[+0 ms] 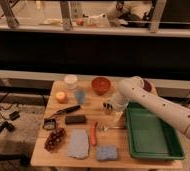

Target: Stack cups on top of each other

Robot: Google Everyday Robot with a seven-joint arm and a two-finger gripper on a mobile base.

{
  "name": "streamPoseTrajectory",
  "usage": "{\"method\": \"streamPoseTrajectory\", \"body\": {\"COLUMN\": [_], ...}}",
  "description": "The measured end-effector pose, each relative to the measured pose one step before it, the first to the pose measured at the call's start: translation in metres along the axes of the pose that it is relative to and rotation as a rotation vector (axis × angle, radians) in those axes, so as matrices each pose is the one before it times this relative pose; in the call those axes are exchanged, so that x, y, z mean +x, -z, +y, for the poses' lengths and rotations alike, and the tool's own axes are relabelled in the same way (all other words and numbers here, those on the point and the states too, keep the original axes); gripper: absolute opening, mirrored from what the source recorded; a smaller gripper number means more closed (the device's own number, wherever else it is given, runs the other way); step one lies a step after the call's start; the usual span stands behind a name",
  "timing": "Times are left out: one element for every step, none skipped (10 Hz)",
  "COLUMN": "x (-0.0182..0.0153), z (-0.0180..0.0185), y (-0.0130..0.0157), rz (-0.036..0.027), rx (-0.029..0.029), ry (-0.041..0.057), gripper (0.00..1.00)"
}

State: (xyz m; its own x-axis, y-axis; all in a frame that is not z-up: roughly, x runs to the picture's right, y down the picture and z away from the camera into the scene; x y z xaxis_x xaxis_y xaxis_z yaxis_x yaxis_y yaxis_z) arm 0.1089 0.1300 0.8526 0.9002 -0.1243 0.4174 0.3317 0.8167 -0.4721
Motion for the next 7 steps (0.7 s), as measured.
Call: {"method": "streamPoseTrajectory", "body": {"x": [-0.00094,-0.0002,-0.00038,-0.00103,-0.00057,-0.00033,0.00064], "z": [-0.00098,0.00089,0.00062,-0.00066,0.00029,0.00077,0.001], "y": [-0.00105,-0.00067,-0.00054,-0.00082,-0.00063,-0.00087,-0.00196], "rz": [-0.00638,-0.00609,-0.00943,-0.00895,-0.00521,-0.00787,-0.00808], "rx": [0.00004,-0.00435,-0.00275,0.00079,-0.00231,-0.00526,-0.00965], "ry": [0.00773,0.0075,0.00867,0.00633,0.00467,0.00587,0.00596], "gripper": [0.79,0.75,0.63,0.54,0.52,0.51,0.51]}}
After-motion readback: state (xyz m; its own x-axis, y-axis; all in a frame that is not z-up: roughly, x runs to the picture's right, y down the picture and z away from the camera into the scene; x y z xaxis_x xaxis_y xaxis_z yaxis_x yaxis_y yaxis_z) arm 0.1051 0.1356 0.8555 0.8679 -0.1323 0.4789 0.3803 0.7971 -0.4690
